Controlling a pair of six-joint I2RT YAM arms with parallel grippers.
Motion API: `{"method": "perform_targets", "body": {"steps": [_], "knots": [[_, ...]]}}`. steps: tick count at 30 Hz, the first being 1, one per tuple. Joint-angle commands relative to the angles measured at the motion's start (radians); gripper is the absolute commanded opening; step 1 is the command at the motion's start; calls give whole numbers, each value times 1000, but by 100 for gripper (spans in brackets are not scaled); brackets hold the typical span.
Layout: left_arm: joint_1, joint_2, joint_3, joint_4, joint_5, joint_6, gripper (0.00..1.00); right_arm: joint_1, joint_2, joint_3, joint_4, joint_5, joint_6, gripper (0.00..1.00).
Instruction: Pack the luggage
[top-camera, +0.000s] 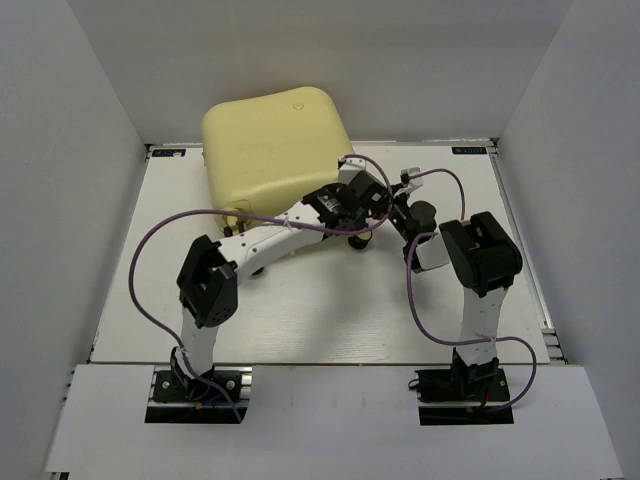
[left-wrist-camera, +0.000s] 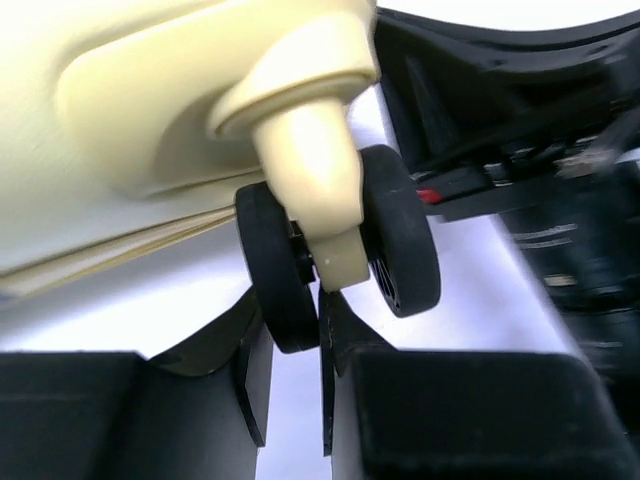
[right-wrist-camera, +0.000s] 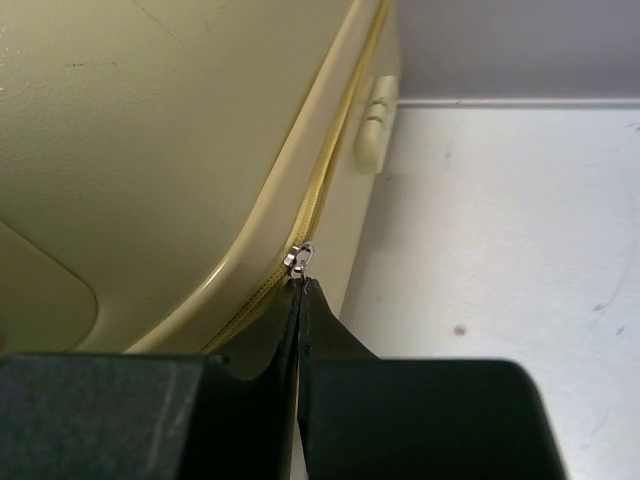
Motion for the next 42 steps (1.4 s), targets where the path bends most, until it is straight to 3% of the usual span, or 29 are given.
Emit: {"method": "perform_targets", "body": {"steps": [1, 7, 13, 17, 19, 24, 29, 35, 36, 38, 41, 42], "knots": [[6, -197, -129, -93, -206, 31, 0, 3, -71, -79, 188, -14, 2, 0], [18, -343, -284, -185, -258, -24, 0, 30, -195, -245, 188, -60, -17, 0], [17, -464, -426, -294, -207, -87, 0, 69, -143, -202, 188, -11, -17, 0], [15, -547, -516, -341, -180, -132, 0, 101, -97, -133, 185, 91, -63, 0], [18, -581, -553, -397, -189, -176, 0, 105, -68, -78, 178, 253, -81, 0], [25, -619, -594, -490, -203, -248, 0, 105, 23, 62, 160, 378, -135, 0], [46, -677, -613, -758, -250, -418, 0, 99, 96, 169, 160, 527, -221, 0], [228, -781, -720, -959, -261, -555, 0, 86, 148, 240, 172, 644, -330, 0], [309, -792, -723, -973, -273, -589, 0, 81, 149, 249, 166, 656, -330, 0], [362, -830, -745, -988, -287, -587, 0, 69, 150, 240, 140, 653, -302, 0], [542, -872, -772, -914, -282, -503, 0, 58, 132, 141, 186, 606, -252, 0], [543, -872, -775, -880, -285, -453, 0, 55, 126, 140, 186, 580, -238, 0]]}}
